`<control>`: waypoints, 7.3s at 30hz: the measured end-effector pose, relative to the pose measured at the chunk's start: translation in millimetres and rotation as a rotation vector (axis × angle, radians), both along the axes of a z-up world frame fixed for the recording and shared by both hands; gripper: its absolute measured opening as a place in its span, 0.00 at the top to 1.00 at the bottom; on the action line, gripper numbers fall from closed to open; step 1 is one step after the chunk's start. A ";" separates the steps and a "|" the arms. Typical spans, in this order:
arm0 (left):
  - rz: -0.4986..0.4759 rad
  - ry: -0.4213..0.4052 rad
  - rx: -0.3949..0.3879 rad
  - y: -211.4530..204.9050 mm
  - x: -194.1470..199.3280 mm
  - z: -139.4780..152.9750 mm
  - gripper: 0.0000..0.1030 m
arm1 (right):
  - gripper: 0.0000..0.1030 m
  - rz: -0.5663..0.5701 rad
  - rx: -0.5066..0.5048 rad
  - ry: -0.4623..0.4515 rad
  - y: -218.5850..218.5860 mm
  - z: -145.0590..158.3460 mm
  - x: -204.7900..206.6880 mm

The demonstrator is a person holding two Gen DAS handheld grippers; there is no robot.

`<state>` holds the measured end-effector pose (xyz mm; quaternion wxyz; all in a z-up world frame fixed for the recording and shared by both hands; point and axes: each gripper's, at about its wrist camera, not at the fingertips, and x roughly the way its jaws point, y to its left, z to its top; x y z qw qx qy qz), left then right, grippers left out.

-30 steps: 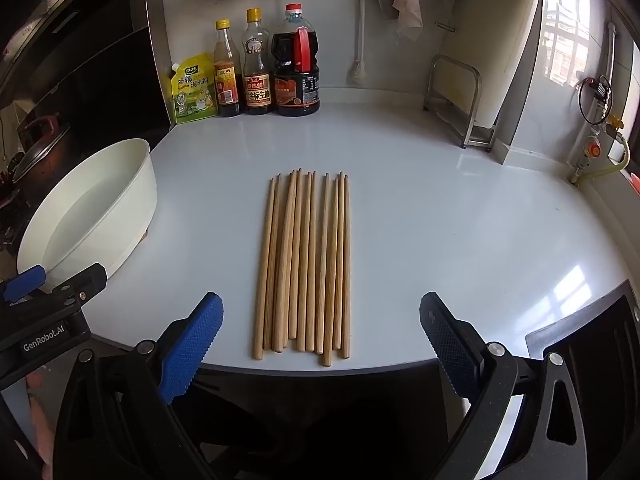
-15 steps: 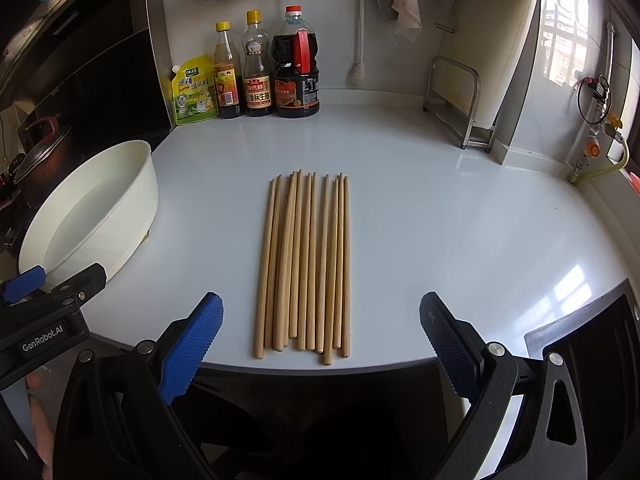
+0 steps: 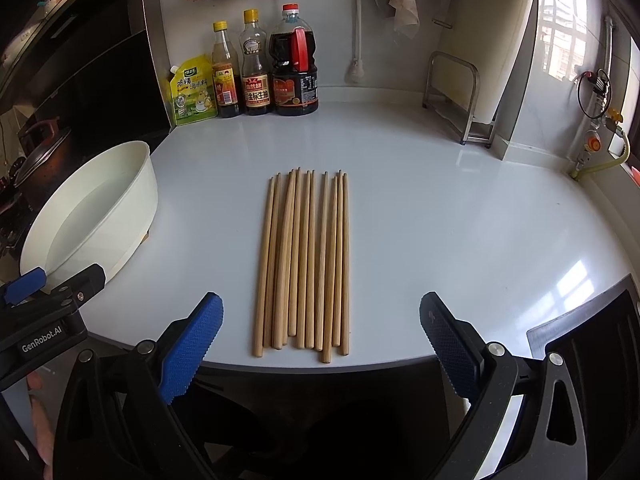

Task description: Organize utensils

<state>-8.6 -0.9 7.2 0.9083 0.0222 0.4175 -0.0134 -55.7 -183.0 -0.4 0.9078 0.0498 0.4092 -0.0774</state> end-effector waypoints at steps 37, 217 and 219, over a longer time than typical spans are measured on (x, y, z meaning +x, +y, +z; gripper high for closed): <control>-0.001 0.003 0.002 -2.3 -0.7 -1.0 0.06 | 0.08 0.001 0.005 0.003 -1.2 -0.8 1.2; 0.119 -0.002 -0.176 160.5 75.7 11.8 0.44 | 0.80 0.483 0.205 0.039 159.1 22.3 144.0; 0.109 -0.002 -0.179 152.8 70.9 13.4 0.43 | 0.79 0.474 0.212 0.030 150.0 25.7 138.3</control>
